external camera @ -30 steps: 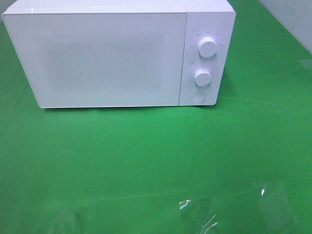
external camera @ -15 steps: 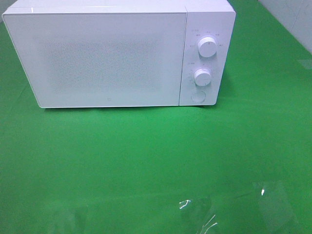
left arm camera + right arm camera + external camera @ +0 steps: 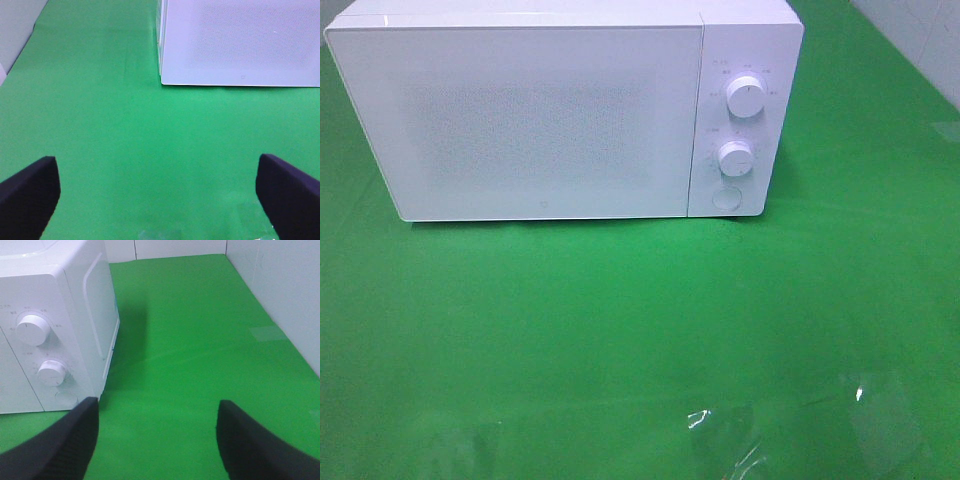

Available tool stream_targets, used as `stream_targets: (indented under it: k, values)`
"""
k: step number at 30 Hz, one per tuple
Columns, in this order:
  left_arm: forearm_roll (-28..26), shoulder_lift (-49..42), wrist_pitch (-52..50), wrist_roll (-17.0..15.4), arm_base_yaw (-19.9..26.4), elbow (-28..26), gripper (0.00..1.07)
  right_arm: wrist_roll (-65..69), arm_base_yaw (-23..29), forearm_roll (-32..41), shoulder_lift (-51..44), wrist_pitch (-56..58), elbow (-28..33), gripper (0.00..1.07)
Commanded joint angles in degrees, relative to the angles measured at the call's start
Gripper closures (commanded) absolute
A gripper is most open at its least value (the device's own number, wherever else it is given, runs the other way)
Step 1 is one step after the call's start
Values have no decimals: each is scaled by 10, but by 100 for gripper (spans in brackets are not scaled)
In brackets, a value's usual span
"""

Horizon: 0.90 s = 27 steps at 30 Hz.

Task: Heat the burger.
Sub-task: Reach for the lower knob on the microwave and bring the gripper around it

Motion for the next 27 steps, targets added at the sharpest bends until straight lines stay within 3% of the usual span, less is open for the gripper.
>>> stream_targets:
  k: [1, 7, 15, 17, 20, 22, 27]
  values:
    - [-5, -14, -3, 1, 2, 2, 6, 0, -1, -3, 70, -87, 1, 43]
    - [-5, -14, -3, 1, 2, 2, 6, -6, -1, -2, 140, -183, 1, 43]
    - [-5, -14, -3, 1, 2, 2, 6, -93, -1, 64, 251, -288, 3, 43]
    - [-5, -14, -3, 1, 2, 2, 6, -137, -1, 125, 295, -360, 11, 36]
    - [-5, -14, -3, 1, 2, 2, 6, -154, 6, 150, 308, -382, 16, 29]
    - [-5, -14, -3, 1, 2, 2, 6, -199, 42, 193, 317, -393, 16, 23]
    - [-5, -14, -3, 1, 2, 2, 6, -276, 113, 272, 341, -426, 16, 24]
